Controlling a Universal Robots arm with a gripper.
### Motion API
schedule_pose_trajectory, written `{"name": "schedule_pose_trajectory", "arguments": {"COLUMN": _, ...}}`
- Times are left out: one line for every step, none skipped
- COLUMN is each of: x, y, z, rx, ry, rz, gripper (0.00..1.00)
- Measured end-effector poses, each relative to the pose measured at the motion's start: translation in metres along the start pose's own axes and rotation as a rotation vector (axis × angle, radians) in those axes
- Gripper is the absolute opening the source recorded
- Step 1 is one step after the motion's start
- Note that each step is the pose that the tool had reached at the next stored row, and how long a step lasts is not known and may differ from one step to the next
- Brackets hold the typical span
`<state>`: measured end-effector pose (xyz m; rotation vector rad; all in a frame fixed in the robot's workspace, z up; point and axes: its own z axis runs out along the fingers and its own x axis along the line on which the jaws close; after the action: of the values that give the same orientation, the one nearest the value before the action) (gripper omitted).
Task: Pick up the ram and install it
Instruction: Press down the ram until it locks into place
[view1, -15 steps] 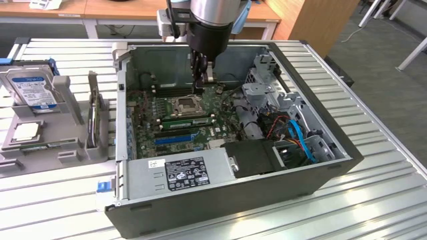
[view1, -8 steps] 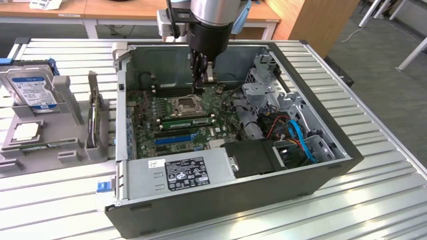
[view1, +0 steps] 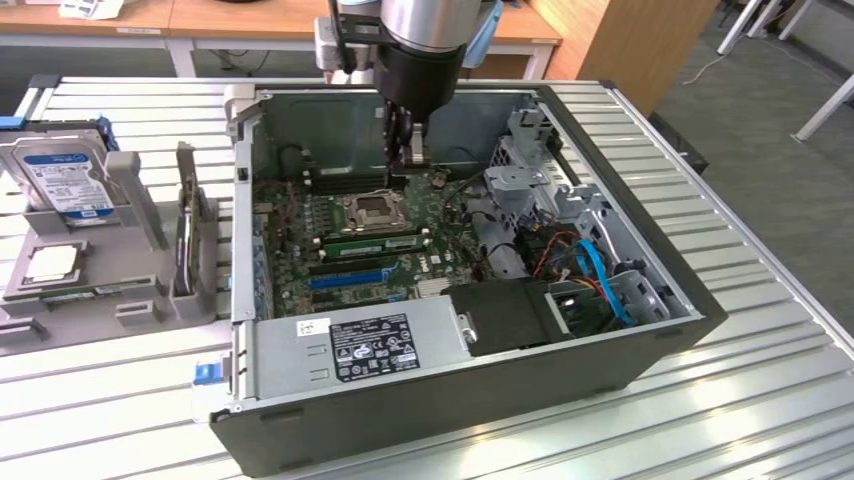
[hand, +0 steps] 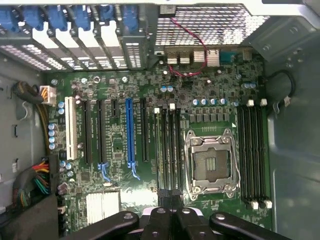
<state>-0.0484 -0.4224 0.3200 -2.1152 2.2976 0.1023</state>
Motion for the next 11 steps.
{"name": "schedule_pose_trajectory", "arguments": {"x": 0.0, "y": 0.0, "z": 0.0, "rx": 0.0007, "ry": -0.0005, "rz": 0.012, "gripper": 0.1}}
{"name": "schedule_pose_trajectory", "arguments": {"x": 0.0, "y": 0.0, "z": 0.0, "rx": 0.0014, "ry": -0.0009, "rz": 0.024, "gripper": 0.1}}
{"name": "schedule_pose_trajectory", "arguments": {"x": 0.0, "y": 0.0, "z": 0.0, "rx": 0.002, "ry": -0.0013, "rz": 0.036, "gripper": 0.1}}
{"name": "schedule_pose_trajectory", "arguments": {"x": 0.0, "y": 0.0, "z": 0.0, "rx": 0.0028, "ry": -0.0018, "rz": 0.048, "gripper": 0.1}}
{"name": "schedule_pose_trajectory", "arguments": {"x": 0.0, "y": 0.0, "z": 0.0, "rx": 0.0035, "ry": -0.0023, "rz": 0.061, "gripper": 0.1}}
{"name": "schedule_pose_trajectory", "arguments": {"x": 0.0, "y": 0.0, "z": 0.0, "rx": 0.0042, "ry": -0.0027, "rz": 0.073, "gripper": 0.1}}
{"name": "schedule_pose_trajectory", "arguments": {"x": 0.0, "y": 0.0, "z": 0.0, "rx": 0.0048, "ry": -0.0031, "rz": 0.085, "gripper": 0.1}}
{"name": "schedule_pose_trajectory", "arguments": {"x": 0.0, "y": 0.0, "z": 0.0, "rx": 0.0055, "ry": -0.0035, "rz": 0.097, "gripper": 0.1}}
{"name": "schedule_pose_trajectory", "arguments": {"x": 0.0, "y": 0.0, "z": 0.0, "rx": 0.0062, "ry": -0.004, "rz": 0.109, "gripper": 0.1}}
{"name": "schedule_pose_trajectory", "arguments": {"x": 0.0, "y": 0.0, "z": 0.0, "rx": 0.0068, "ry": -0.0044, "rz": 0.12, "gripper": 0.1}}
{"name": "schedule_pose_trajectory", "arguments": {"x": 0.0, "y": 0.0, "z": 0.0, "rx": 0.0075, "ry": -0.0048, "rz": 0.132, "gripper": 0.1}}
